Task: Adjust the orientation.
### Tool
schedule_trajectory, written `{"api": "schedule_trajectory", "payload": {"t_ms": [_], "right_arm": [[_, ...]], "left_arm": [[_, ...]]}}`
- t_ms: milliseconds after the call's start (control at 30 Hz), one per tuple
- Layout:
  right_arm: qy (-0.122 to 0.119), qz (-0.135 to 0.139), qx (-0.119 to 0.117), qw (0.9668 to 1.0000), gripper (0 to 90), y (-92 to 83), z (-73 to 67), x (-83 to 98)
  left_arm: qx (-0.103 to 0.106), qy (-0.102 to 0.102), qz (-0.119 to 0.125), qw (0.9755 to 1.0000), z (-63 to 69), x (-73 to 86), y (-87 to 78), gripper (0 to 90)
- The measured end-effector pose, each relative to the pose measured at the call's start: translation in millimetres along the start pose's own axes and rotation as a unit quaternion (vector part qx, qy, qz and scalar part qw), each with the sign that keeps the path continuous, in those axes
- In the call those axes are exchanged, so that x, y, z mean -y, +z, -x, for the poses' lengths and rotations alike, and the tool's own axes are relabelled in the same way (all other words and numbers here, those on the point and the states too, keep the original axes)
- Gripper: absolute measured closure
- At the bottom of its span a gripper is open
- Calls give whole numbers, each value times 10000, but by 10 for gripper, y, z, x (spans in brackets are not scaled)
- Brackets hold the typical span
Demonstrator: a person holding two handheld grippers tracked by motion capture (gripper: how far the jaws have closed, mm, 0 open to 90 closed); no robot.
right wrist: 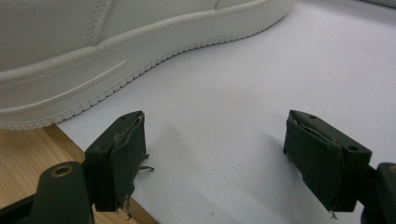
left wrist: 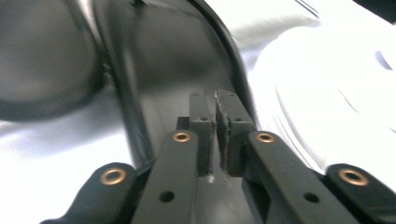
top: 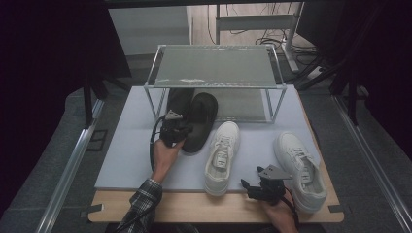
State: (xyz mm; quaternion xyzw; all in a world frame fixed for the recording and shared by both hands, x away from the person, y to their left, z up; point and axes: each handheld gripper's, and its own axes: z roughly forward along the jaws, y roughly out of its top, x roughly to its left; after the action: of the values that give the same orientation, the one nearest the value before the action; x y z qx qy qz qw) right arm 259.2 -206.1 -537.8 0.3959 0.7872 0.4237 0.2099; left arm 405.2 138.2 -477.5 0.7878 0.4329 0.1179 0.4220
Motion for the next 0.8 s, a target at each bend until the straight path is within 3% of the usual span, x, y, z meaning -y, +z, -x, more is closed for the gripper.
{"api": "schedule_trajectory", "payload": {"t_ms": [200,433,800], "right_arm": [[6,-13,3,10000,213,-2,-1,-1],[3,-16,7,10000,213,-2,-2,-1],[-6,-22,20,10000,213,-2,-3,-2]], "left_arm": [[74,201,-62,9998,58,139,-98,897],[71,273,-30,9996,84,349,-212,897],[-52,437,48,9990,181,626,-234,897]]}}
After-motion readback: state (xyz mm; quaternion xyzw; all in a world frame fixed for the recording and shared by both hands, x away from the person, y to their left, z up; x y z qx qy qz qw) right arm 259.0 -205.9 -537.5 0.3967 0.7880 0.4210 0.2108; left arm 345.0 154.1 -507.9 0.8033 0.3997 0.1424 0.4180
